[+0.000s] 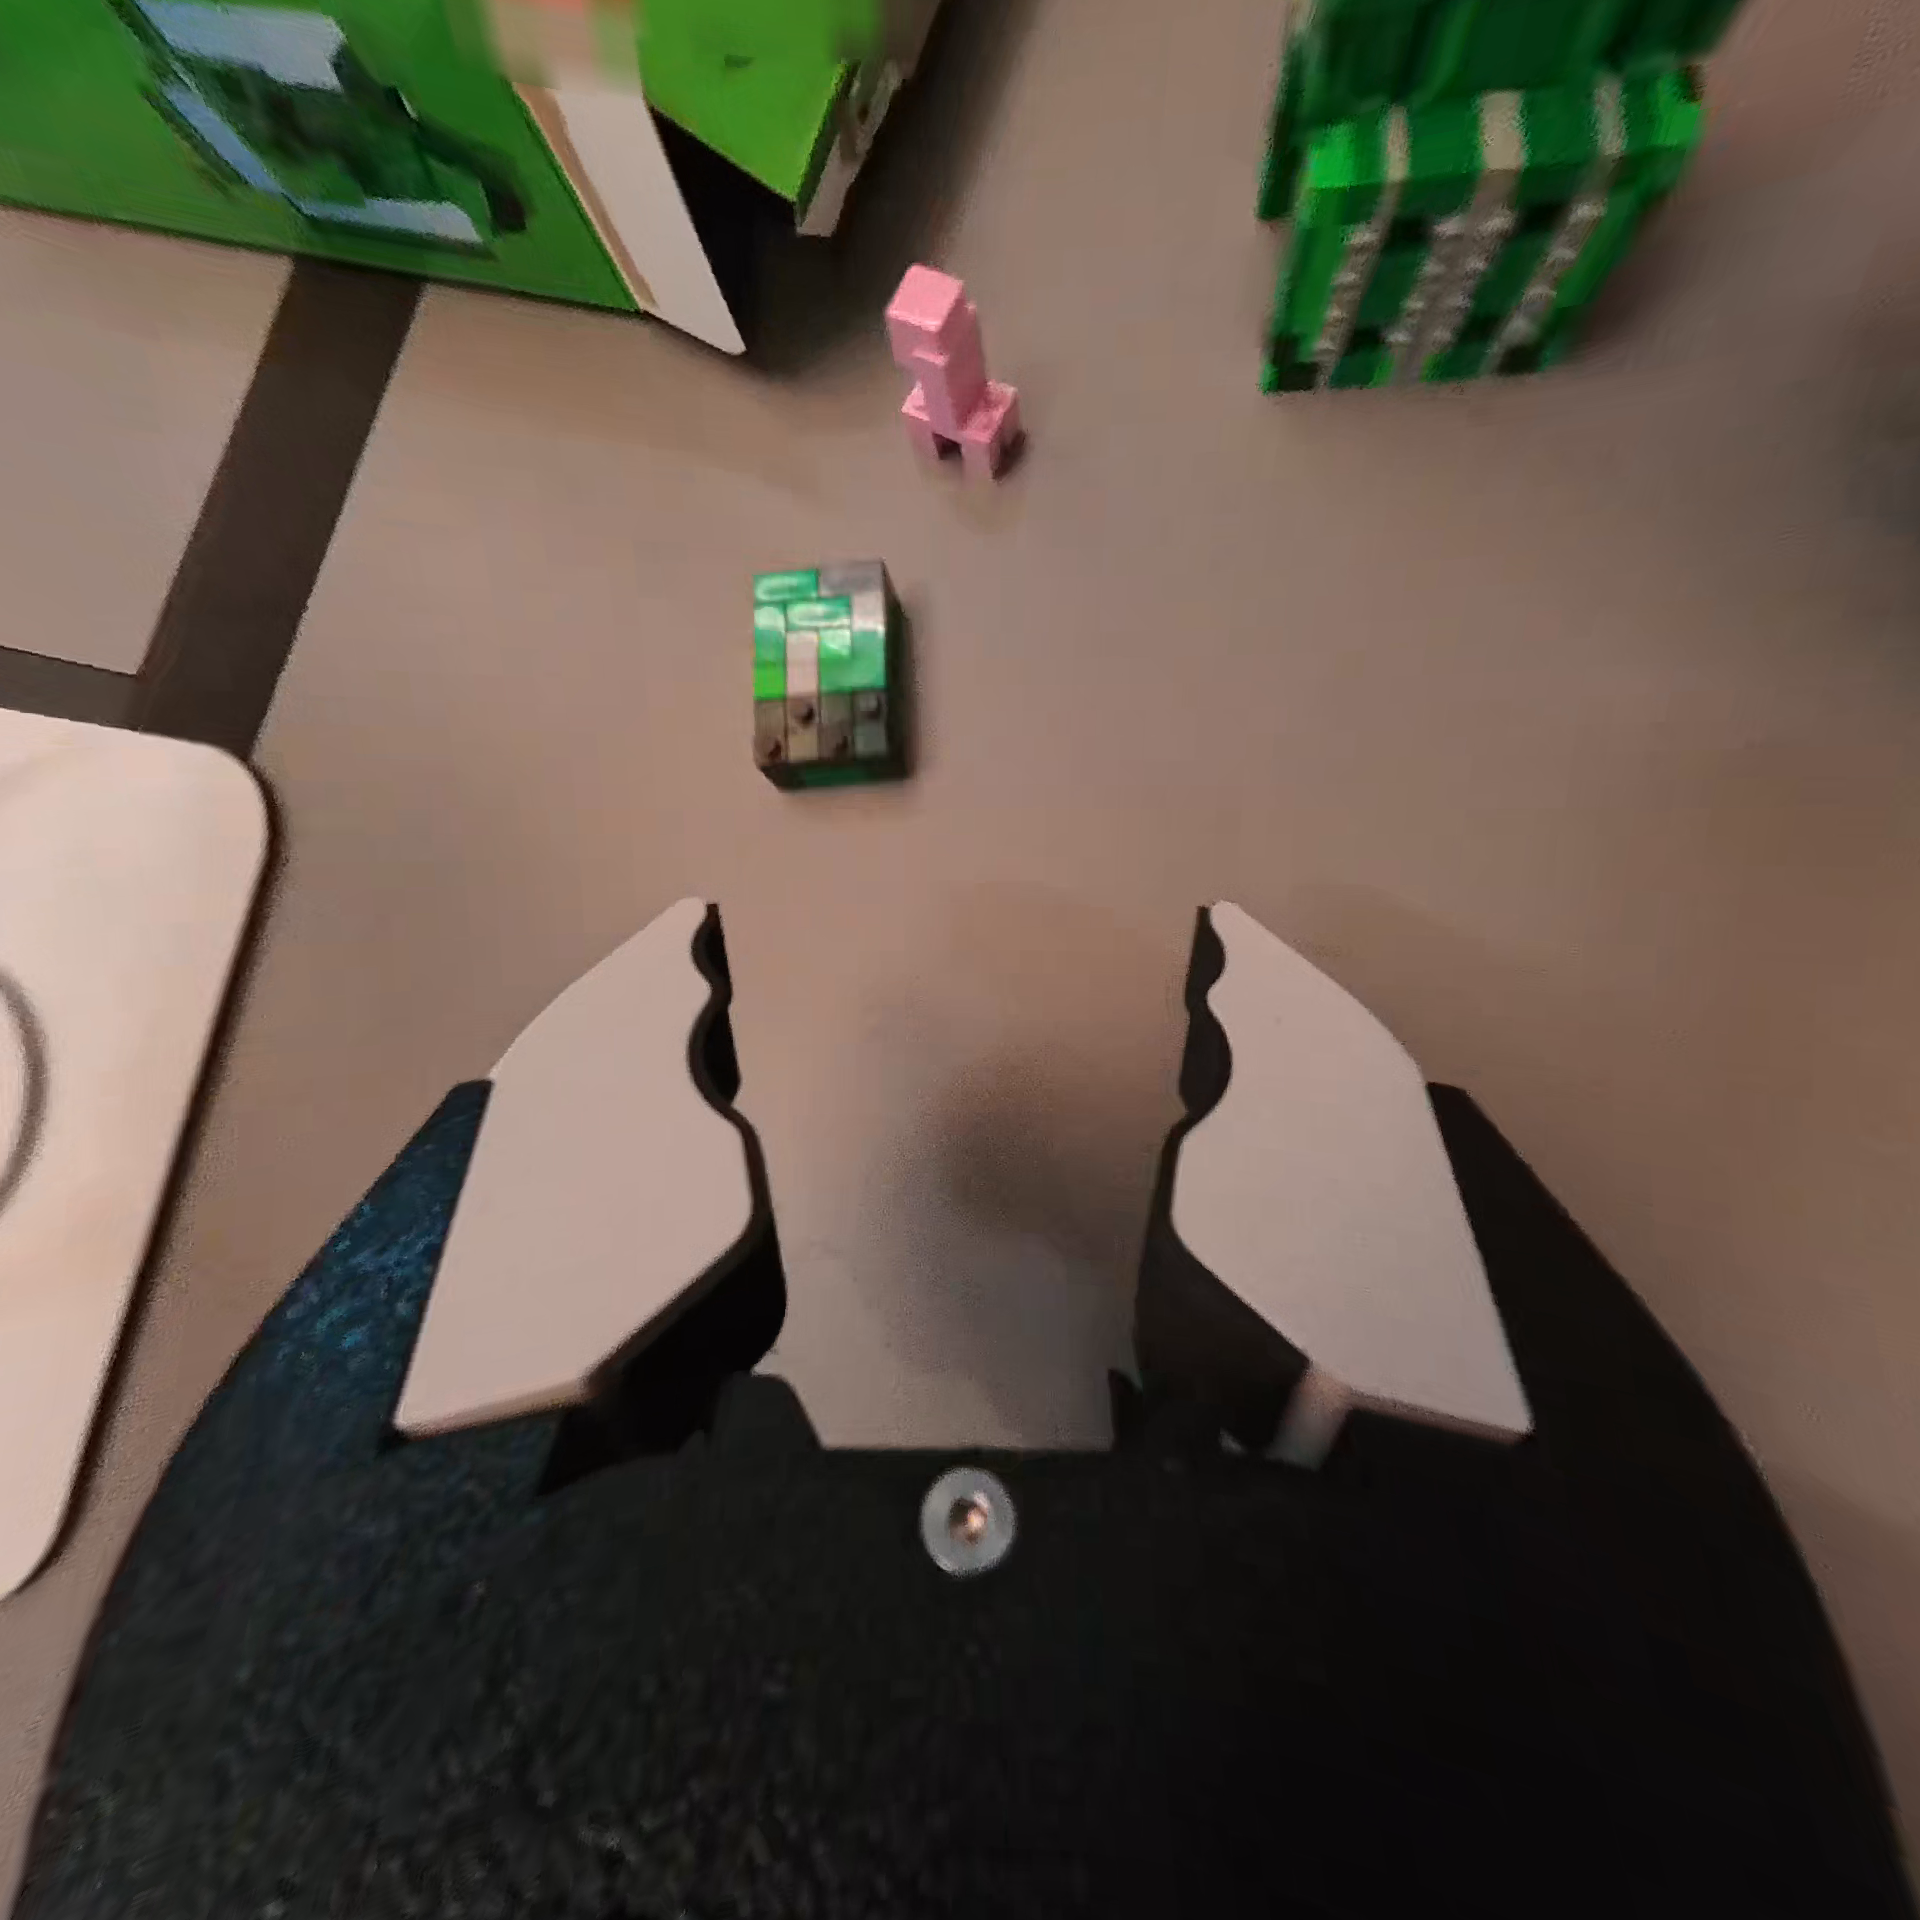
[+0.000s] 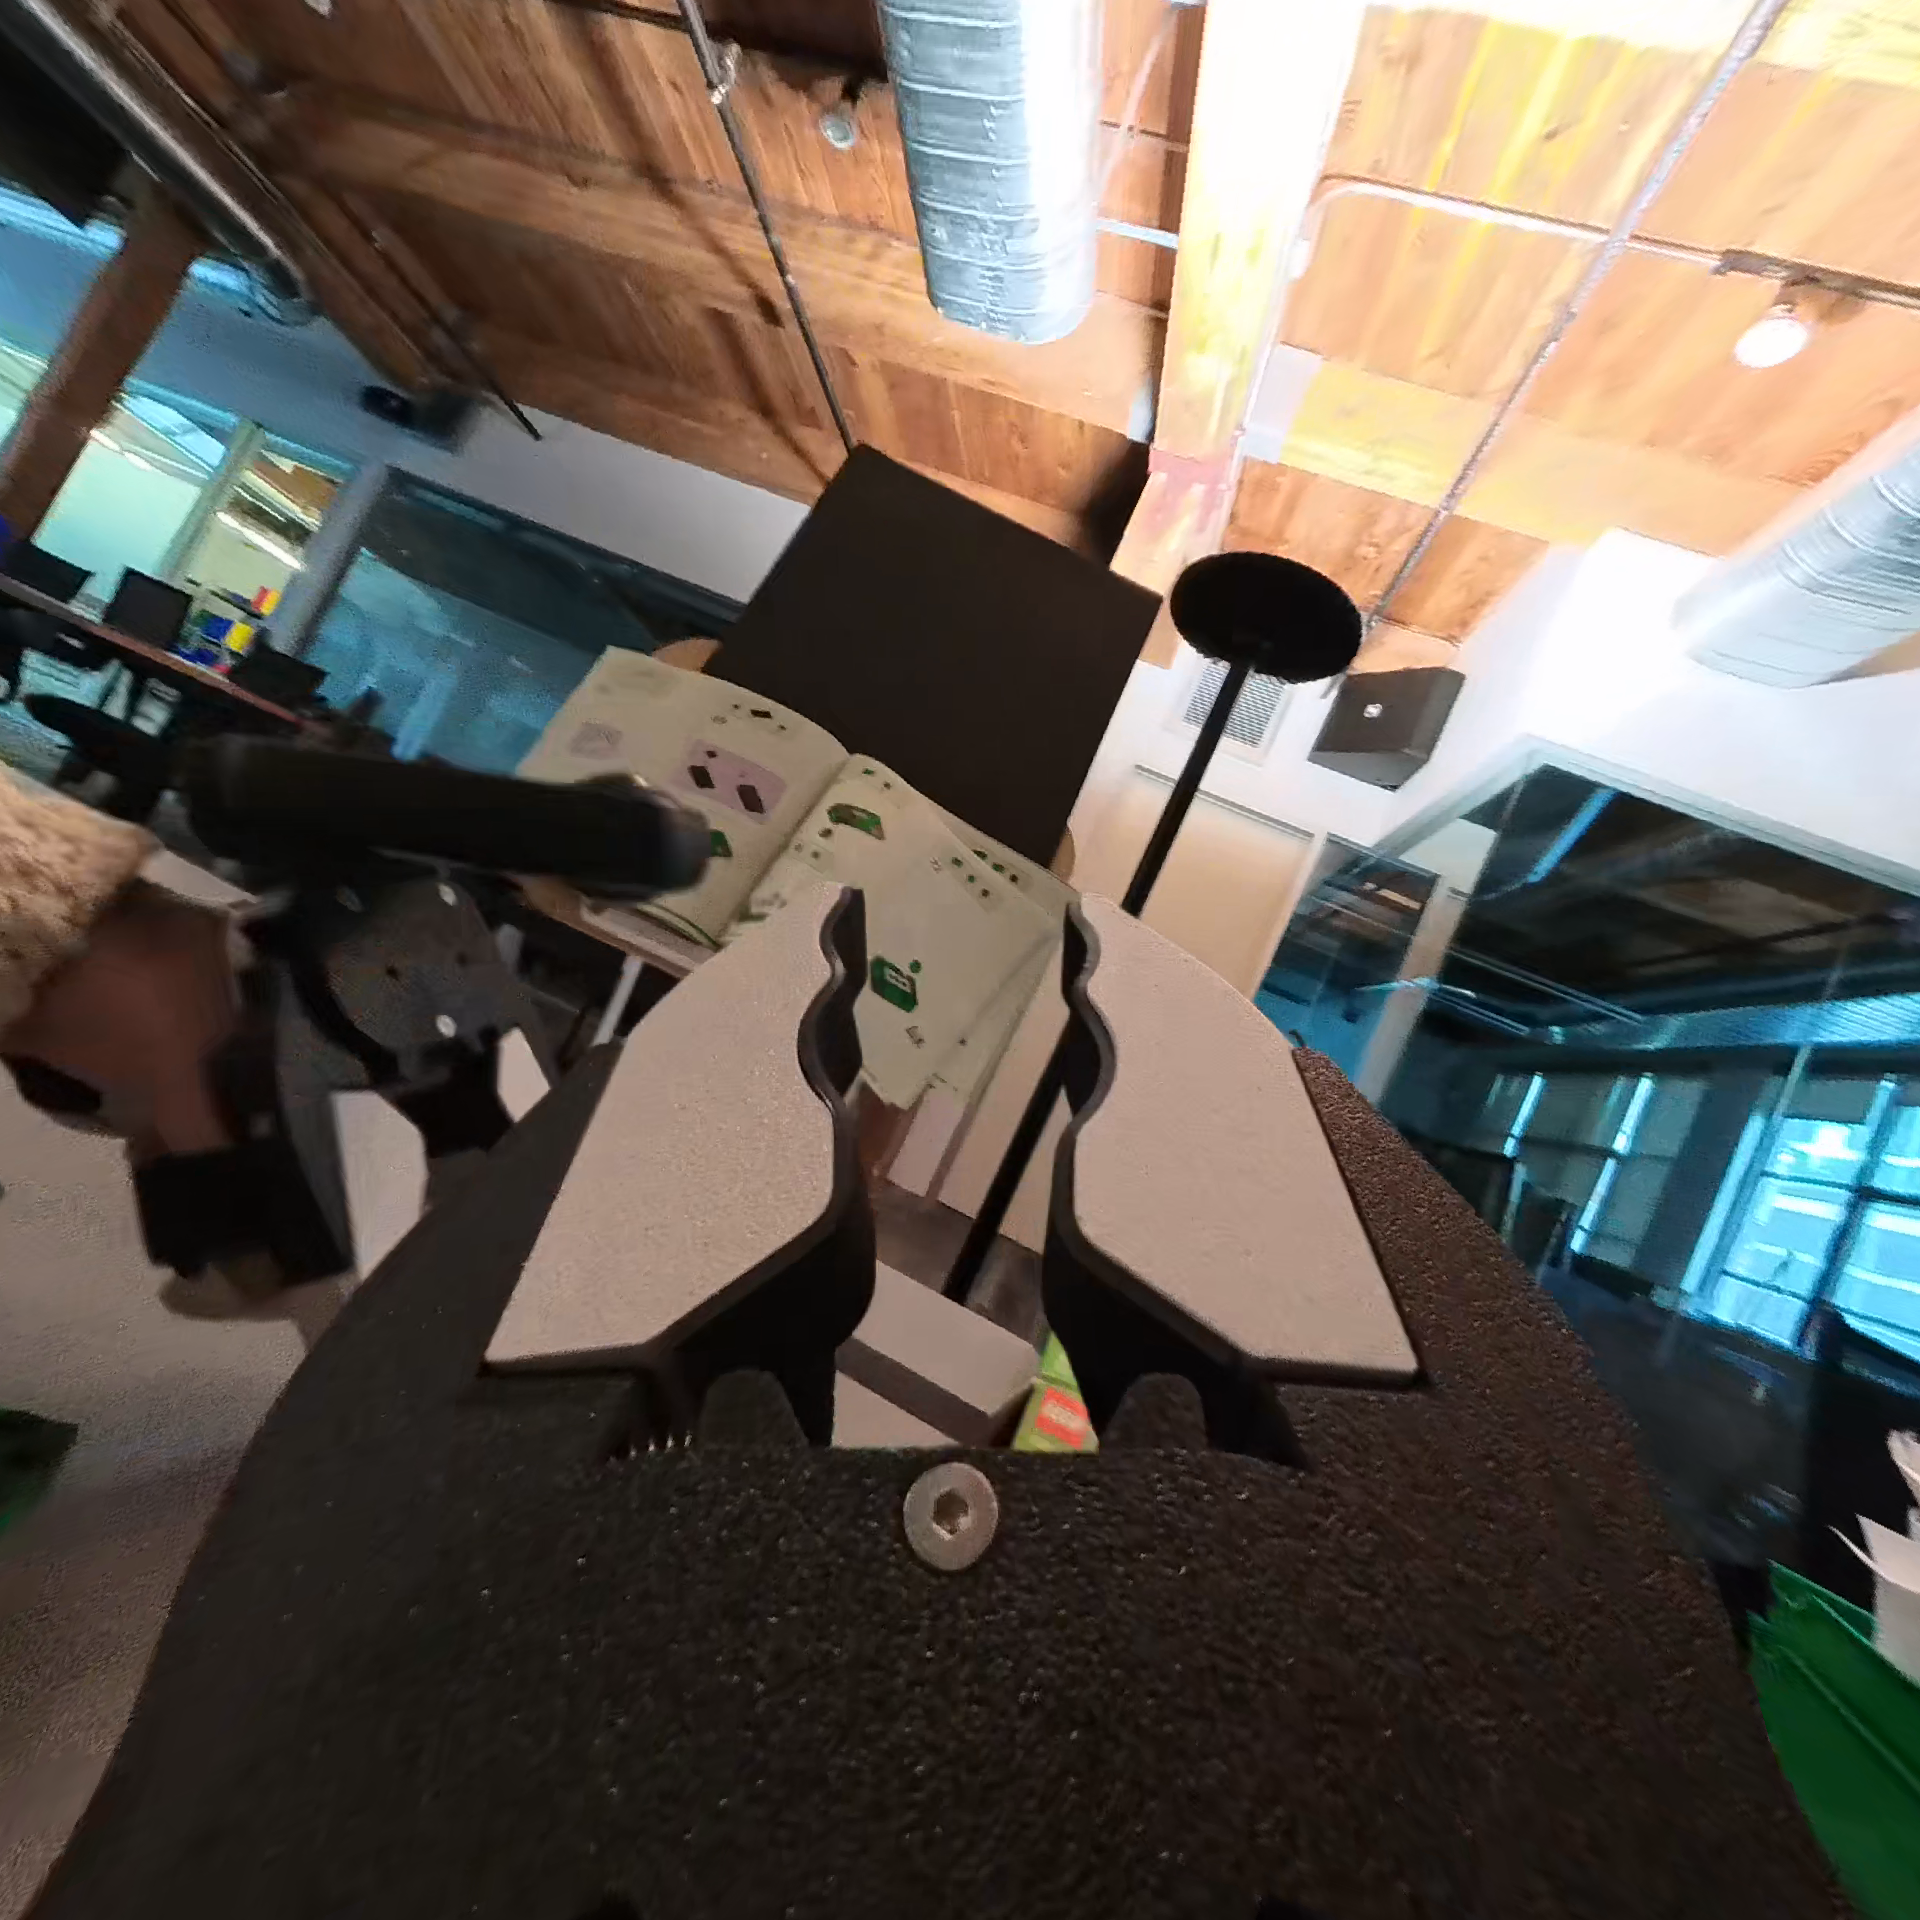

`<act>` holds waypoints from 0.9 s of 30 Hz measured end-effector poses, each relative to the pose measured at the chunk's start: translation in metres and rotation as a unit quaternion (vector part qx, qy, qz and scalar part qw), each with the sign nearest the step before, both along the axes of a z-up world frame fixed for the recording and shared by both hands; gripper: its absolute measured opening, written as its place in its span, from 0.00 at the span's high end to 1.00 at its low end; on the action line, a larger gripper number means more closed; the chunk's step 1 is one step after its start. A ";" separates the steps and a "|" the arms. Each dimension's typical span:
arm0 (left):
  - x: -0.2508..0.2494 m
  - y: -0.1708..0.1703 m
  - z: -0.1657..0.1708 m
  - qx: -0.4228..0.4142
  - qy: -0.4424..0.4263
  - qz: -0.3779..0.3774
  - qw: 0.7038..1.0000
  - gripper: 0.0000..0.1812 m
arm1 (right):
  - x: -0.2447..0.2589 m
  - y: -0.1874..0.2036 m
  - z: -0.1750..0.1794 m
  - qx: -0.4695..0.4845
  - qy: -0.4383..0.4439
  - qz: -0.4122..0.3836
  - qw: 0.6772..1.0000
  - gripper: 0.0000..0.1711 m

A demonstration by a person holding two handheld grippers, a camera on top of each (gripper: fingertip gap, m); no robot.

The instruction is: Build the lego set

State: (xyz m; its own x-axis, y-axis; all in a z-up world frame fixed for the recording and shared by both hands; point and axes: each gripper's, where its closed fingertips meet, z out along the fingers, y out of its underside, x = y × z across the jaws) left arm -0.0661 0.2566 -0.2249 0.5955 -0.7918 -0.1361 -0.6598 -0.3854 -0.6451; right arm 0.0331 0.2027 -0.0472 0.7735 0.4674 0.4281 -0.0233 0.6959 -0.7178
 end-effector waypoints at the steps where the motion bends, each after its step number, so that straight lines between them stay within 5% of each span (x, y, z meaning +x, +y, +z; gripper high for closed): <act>1: 0.007 0.010 -0.006 -0.015 -0.012 0.008 1.000 0.53 | 0.002 0.003 -0.002 -0.002 0.000 -0.010 1.000 0.80; 5: 0.028 0.047 -0.018 -0.029 -0.069 0.061 0.995 0.58 | 0.008 0.010 -0.003 -0.022 0.022 -0.011 0.999 0.81; 10: 0.027 0.063 -0.041 -0.017 0.018 0.050 0.998 0.61 | 0.008 0.013 -0.006 -0.034 0.026 -0.007 0.999 0.83; 15: 0.024 0.064 -0.042 -0.020 0.031 0.047 0.998 0.81 | 0.010 0.017 -0.008 -0.047 0.034 -0.003 0.998 0.84; 19: 0.020 0.034 -0.040 -0.045 0.024 0.032 0.998 0.81 | 0.010 0.017 -0.008 -0.047 0.033 -0.004 0.998 0.84; 23: 0.031 -0.031 -0.024 -0.060 -0.001 -0.016 0.998 0.81 | 0.008 0.018 -0.010 -0.042 0.022 -0.010 0.999 0.85; 27: 0.027 -0.087 -0.011 -0.030 0.025 0.016 0.999 0.81 | 0.004 0.014 -0.008 -0.036 0.017 -0.002 0.999 0.86</act>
State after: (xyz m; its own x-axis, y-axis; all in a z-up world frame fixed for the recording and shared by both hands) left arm -0.0393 0.1691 -0.2357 0.6135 -0.7807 -0.1184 -0.6778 -0.4437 -0.5863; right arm 0.0374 0.2162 -0.0557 0.7893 0.4928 0.3662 -0.0460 0.6422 -0.7652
